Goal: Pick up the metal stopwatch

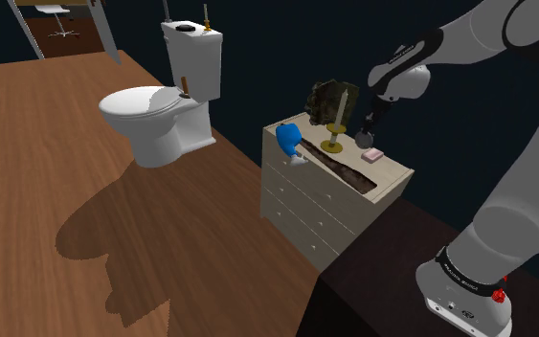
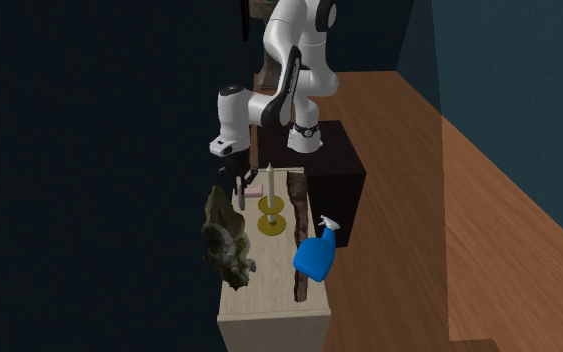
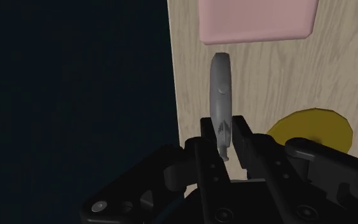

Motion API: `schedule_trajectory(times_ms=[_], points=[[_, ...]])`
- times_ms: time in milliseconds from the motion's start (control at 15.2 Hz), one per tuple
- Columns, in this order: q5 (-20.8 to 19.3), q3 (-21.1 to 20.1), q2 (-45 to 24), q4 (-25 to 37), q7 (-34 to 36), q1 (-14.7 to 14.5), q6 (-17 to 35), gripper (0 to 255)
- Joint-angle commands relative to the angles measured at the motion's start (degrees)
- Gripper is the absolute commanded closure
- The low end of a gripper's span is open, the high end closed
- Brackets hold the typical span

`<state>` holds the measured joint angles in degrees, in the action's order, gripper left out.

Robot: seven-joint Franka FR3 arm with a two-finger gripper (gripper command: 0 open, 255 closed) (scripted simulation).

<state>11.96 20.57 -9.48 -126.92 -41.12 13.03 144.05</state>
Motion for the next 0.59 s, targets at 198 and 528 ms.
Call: schedule_trajectory(times_ms=[198, 528], points=[[-2.2, 0.9, 2.1, 0.6, 1.8, 0.1, -3.6, 255], [-4.1, 1.2, 4.6, 1.9, 3.3, 0.0, -7.1, 255]])
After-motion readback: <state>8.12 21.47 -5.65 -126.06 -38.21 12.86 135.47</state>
